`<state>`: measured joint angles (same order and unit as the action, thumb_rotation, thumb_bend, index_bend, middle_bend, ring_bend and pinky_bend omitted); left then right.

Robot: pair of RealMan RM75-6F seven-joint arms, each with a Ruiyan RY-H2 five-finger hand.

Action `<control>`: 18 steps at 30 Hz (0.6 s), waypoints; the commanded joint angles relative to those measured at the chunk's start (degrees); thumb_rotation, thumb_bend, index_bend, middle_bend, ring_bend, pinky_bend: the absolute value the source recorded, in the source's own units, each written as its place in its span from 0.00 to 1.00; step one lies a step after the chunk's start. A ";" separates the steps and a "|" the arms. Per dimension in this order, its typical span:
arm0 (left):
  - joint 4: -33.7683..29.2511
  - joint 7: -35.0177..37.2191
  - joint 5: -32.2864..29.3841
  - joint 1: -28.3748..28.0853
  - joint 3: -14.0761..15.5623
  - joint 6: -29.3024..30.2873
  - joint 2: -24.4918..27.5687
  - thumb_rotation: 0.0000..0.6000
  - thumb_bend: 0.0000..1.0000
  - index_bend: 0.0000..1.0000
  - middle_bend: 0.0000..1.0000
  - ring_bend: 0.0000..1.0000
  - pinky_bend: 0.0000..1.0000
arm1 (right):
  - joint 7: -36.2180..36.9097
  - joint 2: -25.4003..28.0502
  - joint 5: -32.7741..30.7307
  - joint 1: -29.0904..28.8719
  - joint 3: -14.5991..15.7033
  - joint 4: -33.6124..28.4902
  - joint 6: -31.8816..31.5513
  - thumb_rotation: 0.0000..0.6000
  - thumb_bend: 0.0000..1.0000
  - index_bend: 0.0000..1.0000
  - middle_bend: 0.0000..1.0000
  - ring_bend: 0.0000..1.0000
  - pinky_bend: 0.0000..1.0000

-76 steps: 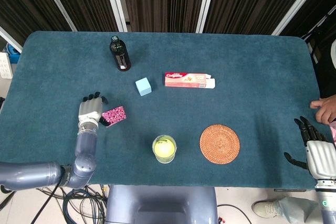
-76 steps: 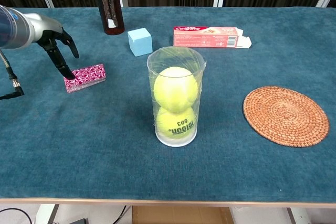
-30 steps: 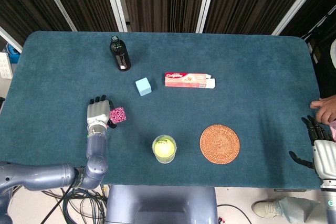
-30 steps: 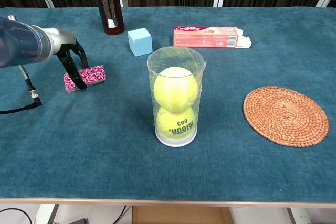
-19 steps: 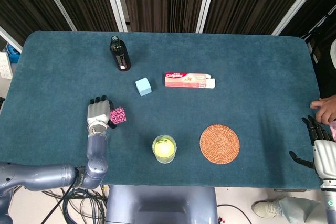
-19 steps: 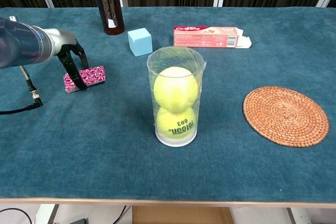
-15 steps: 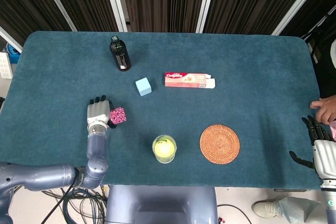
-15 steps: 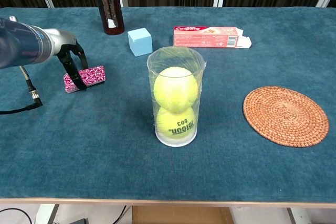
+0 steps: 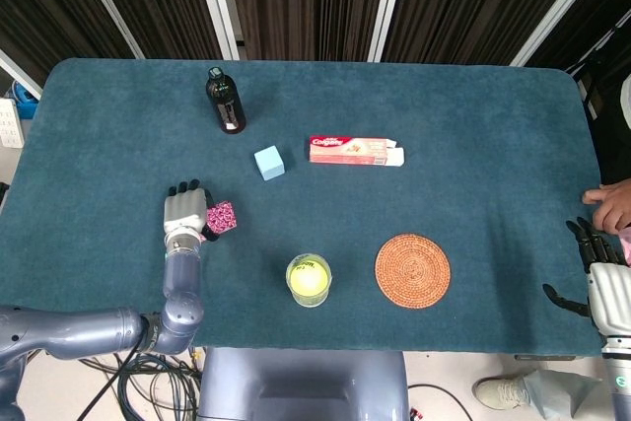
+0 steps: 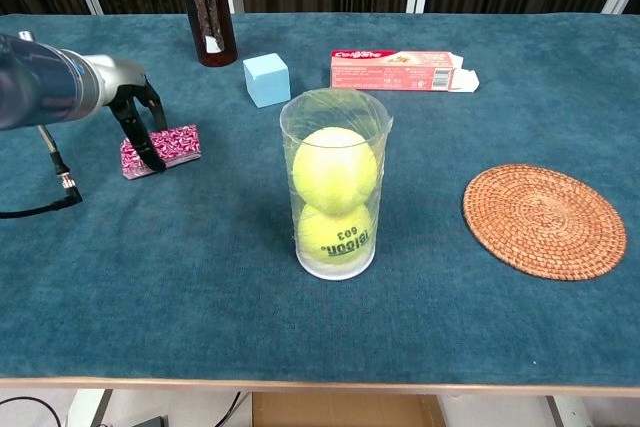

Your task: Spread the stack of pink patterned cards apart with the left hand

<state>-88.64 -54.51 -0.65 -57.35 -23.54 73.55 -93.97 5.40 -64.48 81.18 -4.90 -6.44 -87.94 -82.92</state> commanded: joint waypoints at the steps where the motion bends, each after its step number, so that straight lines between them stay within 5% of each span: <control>1: -0.05 -0.31 -0.27 0.02 -0.18 0.06 0.12 1.00 0.17 0.47 0.15 0.00 0.02 | 0.00 0.02 0.01 -0.02 0.03 0.00 0.08 1.00 0.17 0.09 0.05 0.16 0.28; 18: -1.50 -1.98 -0.30 0.10 -0.79 0.68 1.45 1.00 0.20 0.49 0.15 0.00 0.02 | -0.18 -0.04 -0.26 -0.07 -0.06 -0.01 0.27 1.00 0.17 0.09 0.05 0.16 0.28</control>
<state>-89.61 -56.50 -1.31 -57.30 -24.35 74.03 -92.80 5.23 -64.51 80.92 -4.96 -6.49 -87.95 -82.65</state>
